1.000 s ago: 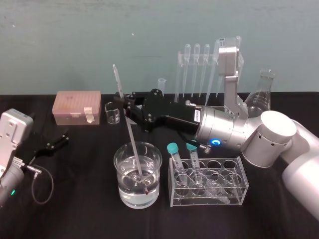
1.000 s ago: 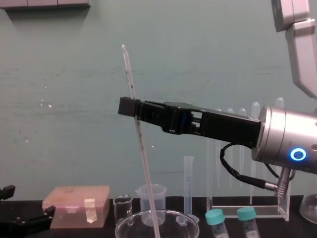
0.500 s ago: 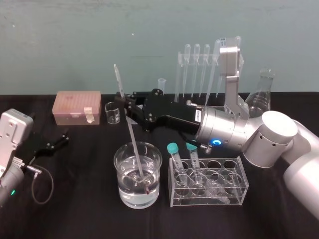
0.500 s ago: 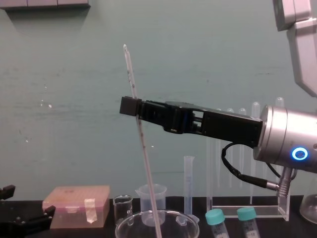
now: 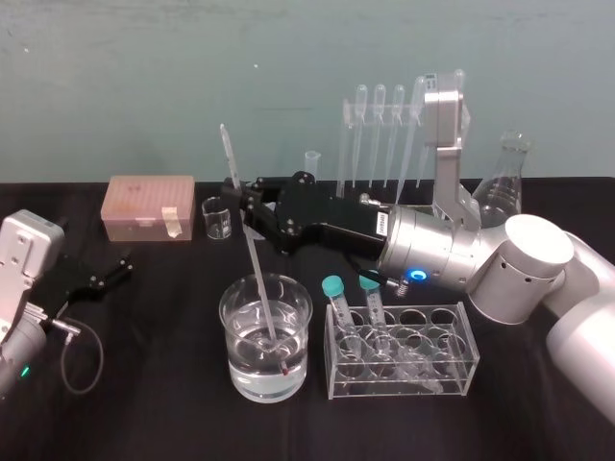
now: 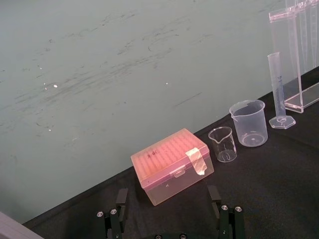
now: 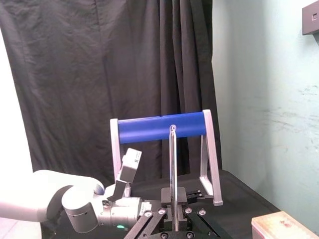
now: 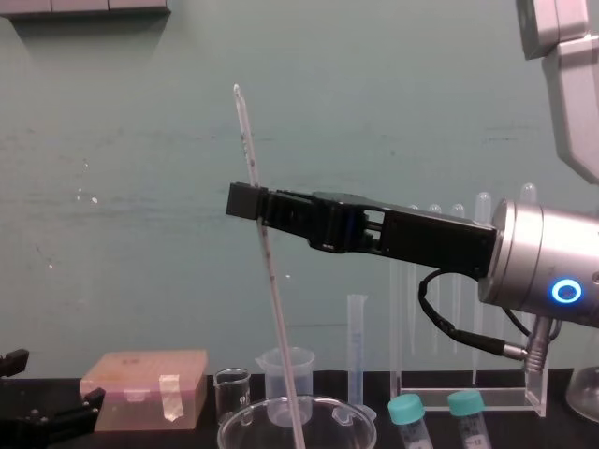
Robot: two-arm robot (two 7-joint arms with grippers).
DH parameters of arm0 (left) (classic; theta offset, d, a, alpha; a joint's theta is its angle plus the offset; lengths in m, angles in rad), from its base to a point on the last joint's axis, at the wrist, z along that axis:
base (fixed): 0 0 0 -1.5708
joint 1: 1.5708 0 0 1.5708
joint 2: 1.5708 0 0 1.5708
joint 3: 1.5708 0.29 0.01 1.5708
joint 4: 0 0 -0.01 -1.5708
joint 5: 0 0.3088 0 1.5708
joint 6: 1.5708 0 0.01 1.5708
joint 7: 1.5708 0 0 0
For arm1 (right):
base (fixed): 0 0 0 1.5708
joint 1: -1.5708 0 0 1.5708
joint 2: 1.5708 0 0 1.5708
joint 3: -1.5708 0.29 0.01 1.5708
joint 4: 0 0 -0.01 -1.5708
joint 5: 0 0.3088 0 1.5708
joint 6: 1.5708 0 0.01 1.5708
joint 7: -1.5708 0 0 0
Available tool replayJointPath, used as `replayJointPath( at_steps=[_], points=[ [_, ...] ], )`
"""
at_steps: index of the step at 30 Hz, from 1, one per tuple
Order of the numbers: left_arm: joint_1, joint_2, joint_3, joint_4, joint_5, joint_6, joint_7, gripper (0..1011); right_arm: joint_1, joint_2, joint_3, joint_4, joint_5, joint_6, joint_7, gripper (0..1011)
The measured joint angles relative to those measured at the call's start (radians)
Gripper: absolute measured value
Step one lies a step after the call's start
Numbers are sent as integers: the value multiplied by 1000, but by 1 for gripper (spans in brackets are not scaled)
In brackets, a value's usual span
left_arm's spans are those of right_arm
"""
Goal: Hold the thermometer with one hand and immerse one end into the beaker, then reinsert it into the test tube rack.
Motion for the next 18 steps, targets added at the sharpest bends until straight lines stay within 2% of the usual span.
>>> replayJointPath(
  at_steps=[18],
  points=[
    [0, 0, 0, 0, 0, 0, 0, 1008, -7, 5, -4, -13, 0, 4, 0, 56]
  ],
)
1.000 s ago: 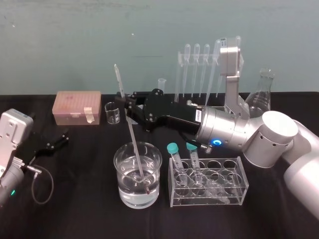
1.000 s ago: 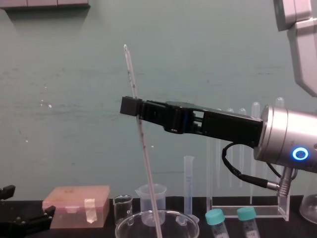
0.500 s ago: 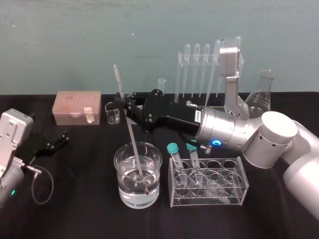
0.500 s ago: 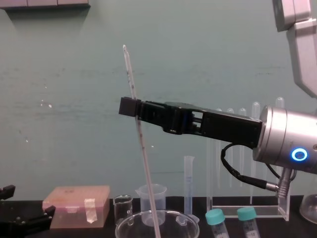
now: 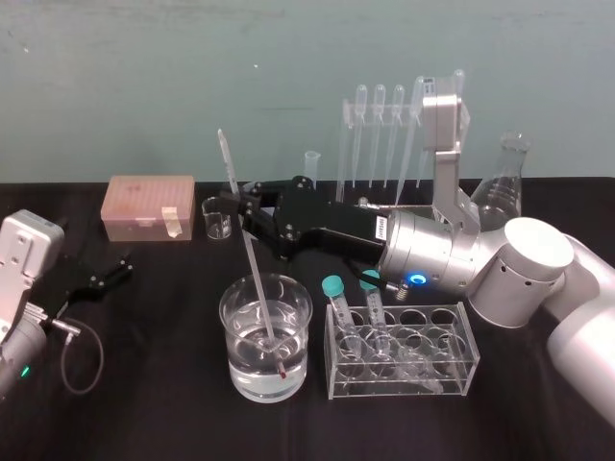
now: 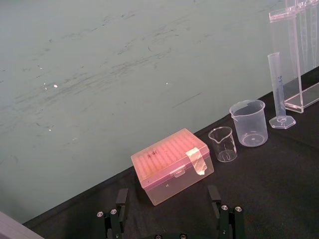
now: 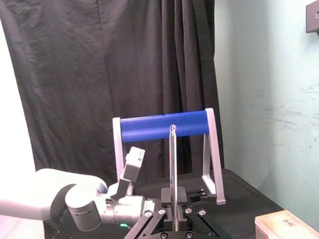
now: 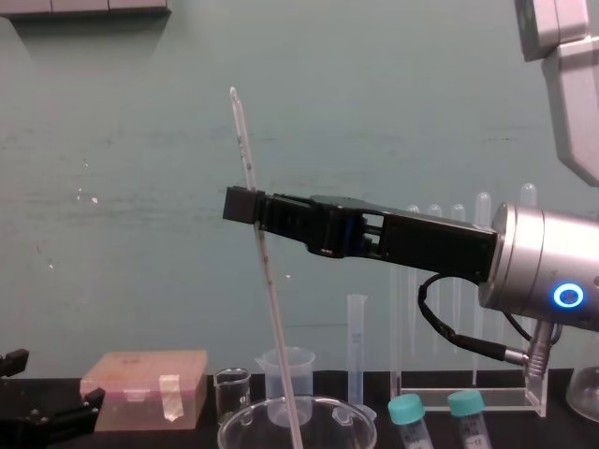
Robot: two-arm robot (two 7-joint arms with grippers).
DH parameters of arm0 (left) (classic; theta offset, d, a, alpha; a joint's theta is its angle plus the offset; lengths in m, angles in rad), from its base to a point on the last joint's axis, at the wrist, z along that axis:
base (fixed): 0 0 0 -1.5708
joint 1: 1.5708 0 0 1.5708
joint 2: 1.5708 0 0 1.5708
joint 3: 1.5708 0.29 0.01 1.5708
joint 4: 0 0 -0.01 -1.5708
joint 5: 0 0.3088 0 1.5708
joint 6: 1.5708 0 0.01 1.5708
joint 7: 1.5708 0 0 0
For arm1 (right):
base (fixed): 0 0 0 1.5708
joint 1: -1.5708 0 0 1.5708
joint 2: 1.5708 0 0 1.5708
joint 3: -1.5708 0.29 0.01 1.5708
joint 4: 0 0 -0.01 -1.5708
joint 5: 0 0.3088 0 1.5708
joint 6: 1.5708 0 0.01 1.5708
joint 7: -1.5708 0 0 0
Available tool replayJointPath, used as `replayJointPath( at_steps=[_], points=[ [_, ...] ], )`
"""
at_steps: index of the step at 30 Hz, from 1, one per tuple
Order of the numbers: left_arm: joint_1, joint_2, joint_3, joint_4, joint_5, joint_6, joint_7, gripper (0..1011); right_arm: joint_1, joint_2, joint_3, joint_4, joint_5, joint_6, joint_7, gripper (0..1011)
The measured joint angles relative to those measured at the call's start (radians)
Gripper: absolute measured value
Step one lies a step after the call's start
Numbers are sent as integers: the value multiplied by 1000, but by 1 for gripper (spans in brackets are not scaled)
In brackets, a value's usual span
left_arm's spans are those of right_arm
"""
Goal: Hold the thermometer with one hand and immerse one end into the beaker, then reinsert it into the test tube rack.
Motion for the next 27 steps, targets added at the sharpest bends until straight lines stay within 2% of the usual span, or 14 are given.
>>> replayJointPath(
  at_steps=[27],
  points=[
    [0, 0, 0, 0, 0, 0, 0, 1008, -2, 2, -4, -9, -1, 1, -1, 56]
  ],
)
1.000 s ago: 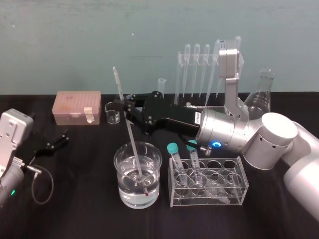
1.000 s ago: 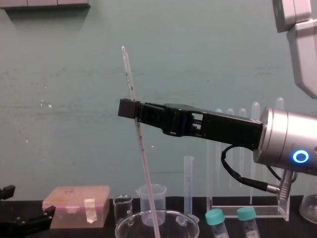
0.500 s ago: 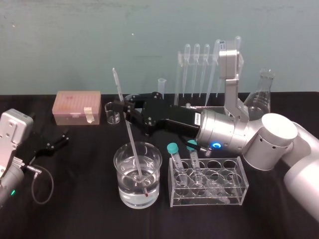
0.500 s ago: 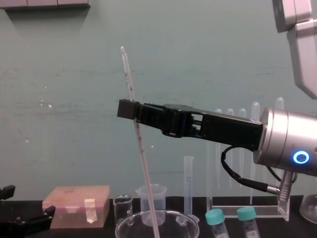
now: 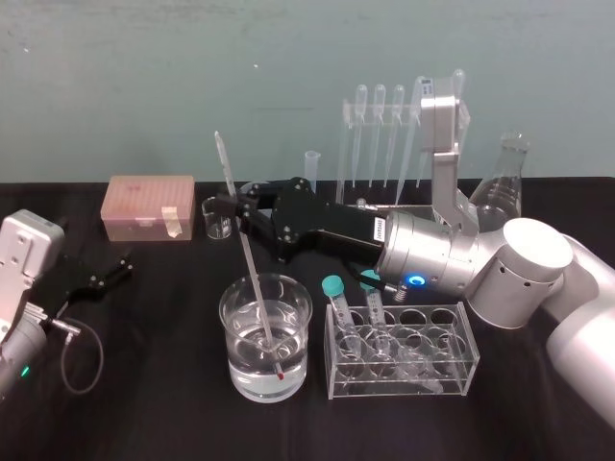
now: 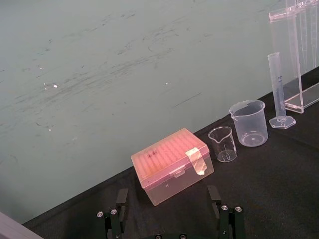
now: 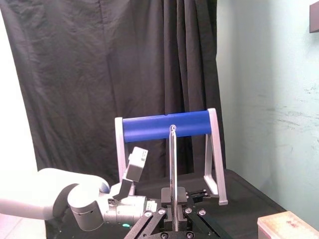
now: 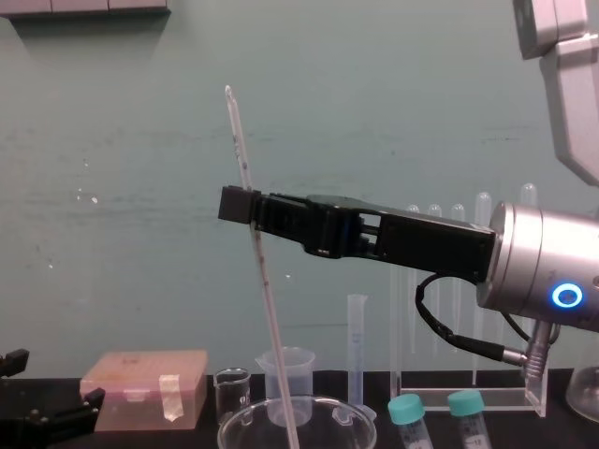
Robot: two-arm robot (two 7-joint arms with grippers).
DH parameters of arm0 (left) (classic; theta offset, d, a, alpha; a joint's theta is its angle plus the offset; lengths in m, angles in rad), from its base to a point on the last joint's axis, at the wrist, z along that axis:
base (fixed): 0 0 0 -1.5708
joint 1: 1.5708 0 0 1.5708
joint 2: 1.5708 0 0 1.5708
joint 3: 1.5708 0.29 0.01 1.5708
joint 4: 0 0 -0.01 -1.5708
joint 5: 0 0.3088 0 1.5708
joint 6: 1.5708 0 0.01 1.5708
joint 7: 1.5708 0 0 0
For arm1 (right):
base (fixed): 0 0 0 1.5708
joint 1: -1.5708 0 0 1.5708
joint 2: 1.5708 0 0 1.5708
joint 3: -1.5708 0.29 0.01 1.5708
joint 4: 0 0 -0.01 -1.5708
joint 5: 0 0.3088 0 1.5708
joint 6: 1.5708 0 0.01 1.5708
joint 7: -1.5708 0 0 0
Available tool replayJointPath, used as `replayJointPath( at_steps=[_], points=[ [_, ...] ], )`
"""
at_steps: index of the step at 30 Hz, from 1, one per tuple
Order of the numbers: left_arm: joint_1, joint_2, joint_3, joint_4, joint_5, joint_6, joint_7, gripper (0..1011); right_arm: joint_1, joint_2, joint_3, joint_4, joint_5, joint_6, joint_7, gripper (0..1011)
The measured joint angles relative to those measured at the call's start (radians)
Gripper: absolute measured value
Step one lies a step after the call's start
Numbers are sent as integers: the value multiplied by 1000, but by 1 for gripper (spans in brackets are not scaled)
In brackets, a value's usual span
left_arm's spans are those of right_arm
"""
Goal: Hold the thermometer with one hand and immerse one end into the beaker, then reinsert it into the test tube rack.
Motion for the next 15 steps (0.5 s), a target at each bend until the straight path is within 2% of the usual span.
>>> replayJointPath(
  at_steps=[15],
  points=[
    [0, 0, 0, 0, 0, 0, 0, 1008, 0, 1, 0, 1, 2, 0, 0, 55]
  ],
)
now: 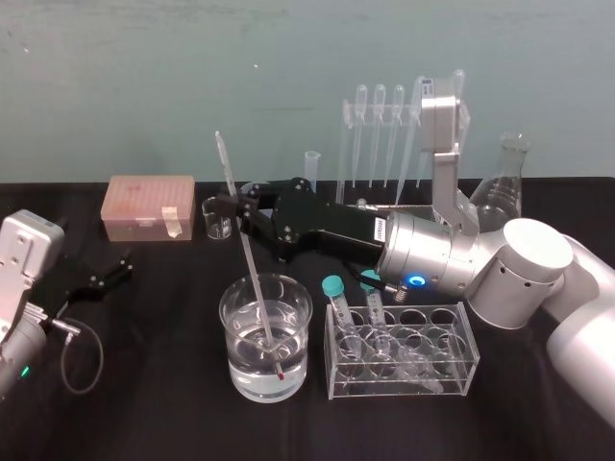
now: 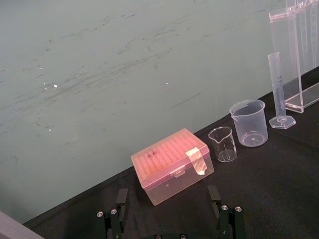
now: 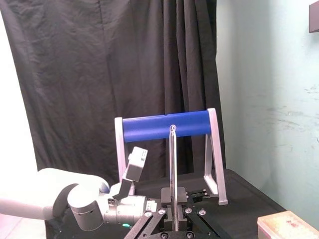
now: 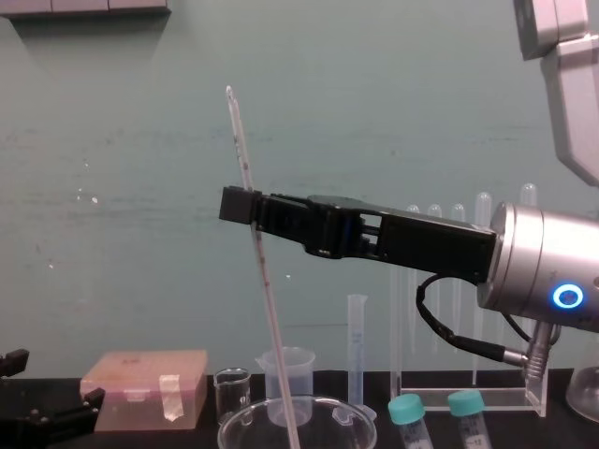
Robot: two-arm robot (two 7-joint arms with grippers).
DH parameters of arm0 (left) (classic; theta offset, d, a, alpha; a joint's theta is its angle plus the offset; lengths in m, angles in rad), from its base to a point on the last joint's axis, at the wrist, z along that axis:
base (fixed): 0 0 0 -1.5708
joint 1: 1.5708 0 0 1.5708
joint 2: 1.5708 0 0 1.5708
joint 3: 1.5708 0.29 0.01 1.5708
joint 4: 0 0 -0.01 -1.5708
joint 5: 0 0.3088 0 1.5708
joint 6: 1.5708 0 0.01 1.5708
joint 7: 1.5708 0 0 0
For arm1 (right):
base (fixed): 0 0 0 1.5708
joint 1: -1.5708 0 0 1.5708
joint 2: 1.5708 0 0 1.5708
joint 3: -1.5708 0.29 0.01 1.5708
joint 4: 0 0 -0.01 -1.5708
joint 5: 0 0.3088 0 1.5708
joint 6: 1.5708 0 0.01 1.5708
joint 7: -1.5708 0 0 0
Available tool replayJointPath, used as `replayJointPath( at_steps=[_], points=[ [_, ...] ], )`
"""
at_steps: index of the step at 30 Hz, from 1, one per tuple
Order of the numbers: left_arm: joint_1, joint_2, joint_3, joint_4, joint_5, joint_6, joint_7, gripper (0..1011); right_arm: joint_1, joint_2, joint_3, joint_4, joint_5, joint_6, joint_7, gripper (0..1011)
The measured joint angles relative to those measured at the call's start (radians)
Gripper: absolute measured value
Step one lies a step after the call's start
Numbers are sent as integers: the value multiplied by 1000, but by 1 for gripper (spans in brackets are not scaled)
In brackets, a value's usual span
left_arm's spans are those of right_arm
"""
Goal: Hold the thermometer with one hand and immerse one end into the beaker, then reinsert it into the test tube rack.
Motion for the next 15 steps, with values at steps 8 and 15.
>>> replayJointPath(
  at_steps=[8, 15],
  points=[
    [0, 0, 0, 0, 0, 0, 0, 1008, -2, -1, 1, 2, 1, 0, 0, 56],
    [0, 0, 0, 0, 0, 0, 0, 1008, -2, -1, 1, 3, 1, -1, 0, 55]
  ],
)
